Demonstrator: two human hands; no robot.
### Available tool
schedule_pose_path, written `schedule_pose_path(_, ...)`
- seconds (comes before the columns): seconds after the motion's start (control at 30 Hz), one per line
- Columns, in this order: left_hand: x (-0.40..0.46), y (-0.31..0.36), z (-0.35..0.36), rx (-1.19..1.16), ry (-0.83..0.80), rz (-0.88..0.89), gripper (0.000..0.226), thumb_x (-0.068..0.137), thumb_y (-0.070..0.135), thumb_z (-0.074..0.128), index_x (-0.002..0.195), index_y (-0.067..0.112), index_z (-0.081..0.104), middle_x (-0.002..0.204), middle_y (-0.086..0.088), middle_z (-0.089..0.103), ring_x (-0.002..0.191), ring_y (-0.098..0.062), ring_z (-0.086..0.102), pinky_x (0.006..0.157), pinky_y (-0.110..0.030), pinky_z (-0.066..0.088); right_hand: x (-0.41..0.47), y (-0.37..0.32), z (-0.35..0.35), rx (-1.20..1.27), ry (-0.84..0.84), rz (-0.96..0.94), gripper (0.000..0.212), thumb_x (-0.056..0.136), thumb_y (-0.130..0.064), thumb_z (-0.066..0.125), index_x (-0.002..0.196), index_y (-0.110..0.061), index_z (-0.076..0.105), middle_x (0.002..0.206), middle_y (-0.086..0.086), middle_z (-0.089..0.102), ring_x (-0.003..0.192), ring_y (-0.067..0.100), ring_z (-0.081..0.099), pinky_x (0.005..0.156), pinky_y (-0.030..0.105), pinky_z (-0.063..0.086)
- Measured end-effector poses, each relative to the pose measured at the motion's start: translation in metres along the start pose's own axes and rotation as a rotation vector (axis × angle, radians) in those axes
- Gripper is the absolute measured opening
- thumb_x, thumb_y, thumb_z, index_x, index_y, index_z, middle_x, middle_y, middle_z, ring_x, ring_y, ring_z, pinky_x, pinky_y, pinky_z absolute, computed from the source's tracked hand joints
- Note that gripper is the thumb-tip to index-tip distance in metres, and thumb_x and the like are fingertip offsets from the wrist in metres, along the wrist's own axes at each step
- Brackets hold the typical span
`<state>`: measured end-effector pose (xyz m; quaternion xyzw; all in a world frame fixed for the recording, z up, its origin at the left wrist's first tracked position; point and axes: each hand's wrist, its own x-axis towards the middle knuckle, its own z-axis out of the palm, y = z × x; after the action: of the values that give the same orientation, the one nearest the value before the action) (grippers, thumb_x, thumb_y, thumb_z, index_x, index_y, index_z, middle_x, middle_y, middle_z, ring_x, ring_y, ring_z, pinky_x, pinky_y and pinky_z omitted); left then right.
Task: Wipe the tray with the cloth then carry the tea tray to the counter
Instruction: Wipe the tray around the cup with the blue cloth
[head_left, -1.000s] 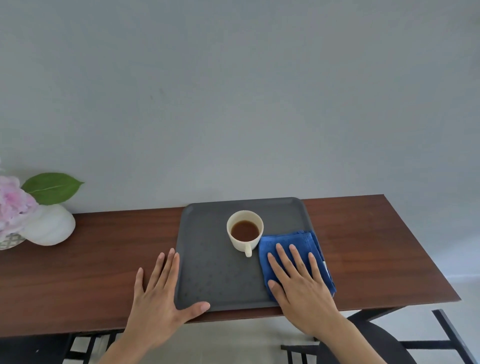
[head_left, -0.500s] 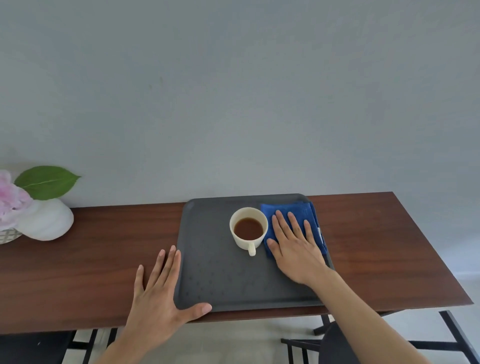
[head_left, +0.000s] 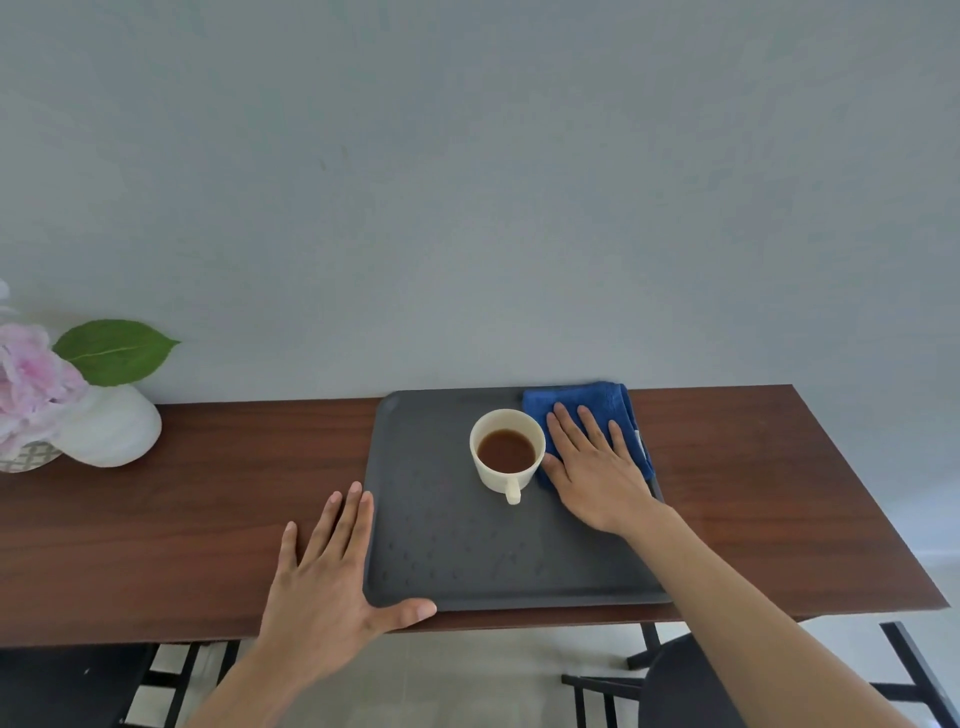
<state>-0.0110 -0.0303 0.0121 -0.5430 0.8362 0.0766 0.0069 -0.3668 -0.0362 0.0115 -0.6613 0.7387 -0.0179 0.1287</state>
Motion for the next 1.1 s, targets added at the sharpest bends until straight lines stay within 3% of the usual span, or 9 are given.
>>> schedule_pose_path(0.37,-0.001,0.000,0.002,0.009,0.002,-0.013,0.139,0.060,0.110,0.027,0.161,0.017,0.005,0.170,0.002,0.004,0.156,-0.020,0.005,0.123,-0.063,0.020,-0.109,-0.021,0.002,0.035,-0.058,0.013,0.058,0.107,-0.049,0.013,0.161,-0.034,-0.001,0.167,-0.021,-0.011,0.152,0.008,-0.020,0.125,0.040,-0.008)
schedule_pose_path(0.53,-0.001,0.001,0.001,-0.007,0.004,-0.013,0.140,0.059,0.111,0.025,0.161,0.019,-0.001,0.169,0.004,-0.003,0.157,-0.018,-0.001,0.125,-0.061,0.015,-0.145,-0.026,0.000,0.045,-0.112,0.010,0.062,0.099,-0.051,0.001,0.160,-0.039,0.006,0.163,-0.029,-0.008,0.152,0.001,-0.015,0.124,0.034,-0.005)
schedule_pose_path(0.6,-0.001,0.001,0.001,-0.012,0.001,-0.010,0.139,0.059,0.111,0.024,0.161,0.019,-0.002,0.169,0.004,-0.005,0.156,-0.018,-0.003,0.125,-0.061,0.013,-0.155,-0.027,0.002,0.054,-0.107,0.006,0.067,0.096,-0.053,0.000,0.158,-0.041,0.022,0.162,-0.031,0.008,0.153,0.001,0.001,0.124,0.034,0.007)
schedule_pose_path(0.63,-0.001,0.001,0.001,-0.014,0.002,-0.009,0.139,0.059,0.111,0.025,0.161,0.019,-0.002,0.169,0.004,-0.005,0.156,-0.018,-0.003,0.125,-0.061,0.013,-0.160,-0.028,0.002,0.042,-0.081,0.005,0.064,0.098,-0.052,0.007,0.153,-0.041,0.038,0.160,-0.030,0.026,0.151,0.001,0.017,0.122,0.035,0.023)
schedule_pose_path(0.7,0.000,0.000,0.002,-0.010,-0.002,-0.008,0.139,0.060,0.110,0.026,0.161,0.019,0.000,0.169,0.003,-0.001,0.156,-0.020,0.001,0.124,-0.063,0.016,-0.170,-0.028,0.005,0.033,-0.050,0.036,0.052,0.103,-0.047,0.022,0.132,-0.038,0.064,0.138,-0.025,0.061,0.134,0.002,0.050,0.103,0.033,0.051)
schedule_pose_path(0.77,0.001,-0.001,0.002,-0.008,-0.008,-0.008,0.139,0.060,0.110,0.027,0.161,0.018,0.001,0.170,0.001,0.001,0.156,-0.021,0.003,0.123,-0.064,0.017,-0.177,-0.032,0.008,0.060,-0.104,0.053,0.055,0.106,-0.050,0.019,0.127,-0.037,0.068,0.129,-0.025,0.066,0.126,0.003,0.059,0.103,0.029,0.050)
schedule_pose_path(0.93,0.001,-0.001,0.004,-0.030,-0.001,-0.001,0.139,0.060,0.110,0.027,0.160,0.019,-0.005,0.170,0.002,-0.006,0.157,-0.020,-0.004,0.125,-0.063,0.010,-0.174,-0.041,0.019,0.035,-0.039,0.141,0.057,0.104,-0.062,0.025,0.145,-0.034,0.052,0.153,-0.021,0.046,0.143,0.009,0.041,0.113,0.039,0.022)
schedule_pose_path(1.03,0.001,-0.001,0.004,-0.027,-0.003,0.002,0.139,0.060,0.110,0.029,0.161,0.019,-0.003,0.170,0.002,-0.003,0.157,-0.020,-0.001,0.124,-0.064,0.012,-0.154,-0.040,0.015,0.061,-0.021,0.115,0.060,0.104,-0.063,0.013,0.160,-0.040,0.010,0.166,-0.022,-0.002,0.154,0.007,-0.004,0.126,0.037,-0.002)
schedule_pose_path(1.1,0.001,-0.001,0.004,-0.039,0.000,0.001,0.139,0.060,0.110,0.029,0.161,0.019,-0.004,0.170,0.003,-0.005,0.157,-0.020,-0.003,0.125,-0.063,0.010,-0.138,-0.034,0.014,0.056,-0.028,0.101,0.062,0.104,-0.060,0.009,0.157,-0.036,-0.013,0.164,-0.018,-0.021,0.152,0.011,-0.023,0.125,0.042,-0.011)
